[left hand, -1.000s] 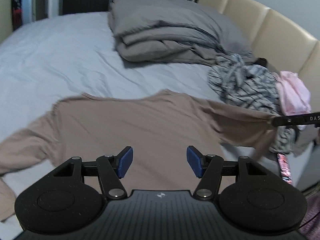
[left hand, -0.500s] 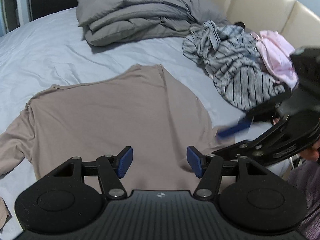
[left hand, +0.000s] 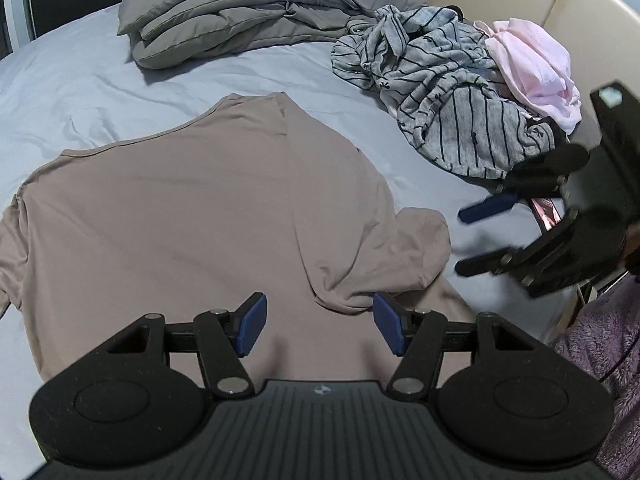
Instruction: Fold clothes
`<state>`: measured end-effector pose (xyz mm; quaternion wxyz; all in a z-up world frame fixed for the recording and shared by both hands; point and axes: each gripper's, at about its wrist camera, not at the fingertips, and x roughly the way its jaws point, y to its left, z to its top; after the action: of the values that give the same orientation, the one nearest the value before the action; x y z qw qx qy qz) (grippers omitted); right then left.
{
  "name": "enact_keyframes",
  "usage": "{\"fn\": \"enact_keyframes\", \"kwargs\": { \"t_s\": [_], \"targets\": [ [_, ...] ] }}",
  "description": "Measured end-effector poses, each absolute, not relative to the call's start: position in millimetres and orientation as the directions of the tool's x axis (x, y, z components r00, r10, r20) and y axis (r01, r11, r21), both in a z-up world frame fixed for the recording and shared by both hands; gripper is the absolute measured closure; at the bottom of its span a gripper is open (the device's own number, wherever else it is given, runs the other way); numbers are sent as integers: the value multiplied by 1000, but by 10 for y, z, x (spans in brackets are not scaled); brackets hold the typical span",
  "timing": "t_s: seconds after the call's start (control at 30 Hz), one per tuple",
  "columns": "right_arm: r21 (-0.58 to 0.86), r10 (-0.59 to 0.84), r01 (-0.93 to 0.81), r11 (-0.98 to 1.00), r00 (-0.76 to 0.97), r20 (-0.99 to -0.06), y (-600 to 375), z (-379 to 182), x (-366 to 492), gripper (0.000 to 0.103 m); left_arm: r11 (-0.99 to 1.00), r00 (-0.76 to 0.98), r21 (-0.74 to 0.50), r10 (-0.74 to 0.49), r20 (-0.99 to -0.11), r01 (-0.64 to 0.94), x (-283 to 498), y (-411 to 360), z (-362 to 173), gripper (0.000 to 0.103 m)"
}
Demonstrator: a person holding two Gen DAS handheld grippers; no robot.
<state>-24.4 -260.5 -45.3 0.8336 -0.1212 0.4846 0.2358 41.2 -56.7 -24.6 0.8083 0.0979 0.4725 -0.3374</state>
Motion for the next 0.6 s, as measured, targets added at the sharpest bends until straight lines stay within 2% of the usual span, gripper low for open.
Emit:
{"fn": "enact_keyframes", "kwargs": {
  "t_s": [0.2, 0.27, 0.37, 0.47, 0.6],
  "targets": [
    [-100, 220, -623, 776, 415, -883, -2416, -772, -218, 68, 757, 323, -154, -441, -837, 635, 448, -591, -292, 45],
    [-120, 208, -639, 760, 414, -886, -2388, -824, -202, 87, 759, 323, -150, -436, -840, 634, 460, -597, -308, 45],
    [-103, 214, -636, 765, 400, -891, -2390, -786, -165, 96, 762, 327, -144, -430, -841, 631, 465, -585, -308, 45],
    [3, 274, -597, 802, 364, -890, -2465, -602, -168, 98, 755, 323, -162, -451, -832, 635, 445, -576, -268, 45],
    [292, 443, -448, 845, 279, -852, -2646, -321, -229, 99, 742, 317, -182, -477, -820, 645, 397, -569, -218, 45]
  ]
}}
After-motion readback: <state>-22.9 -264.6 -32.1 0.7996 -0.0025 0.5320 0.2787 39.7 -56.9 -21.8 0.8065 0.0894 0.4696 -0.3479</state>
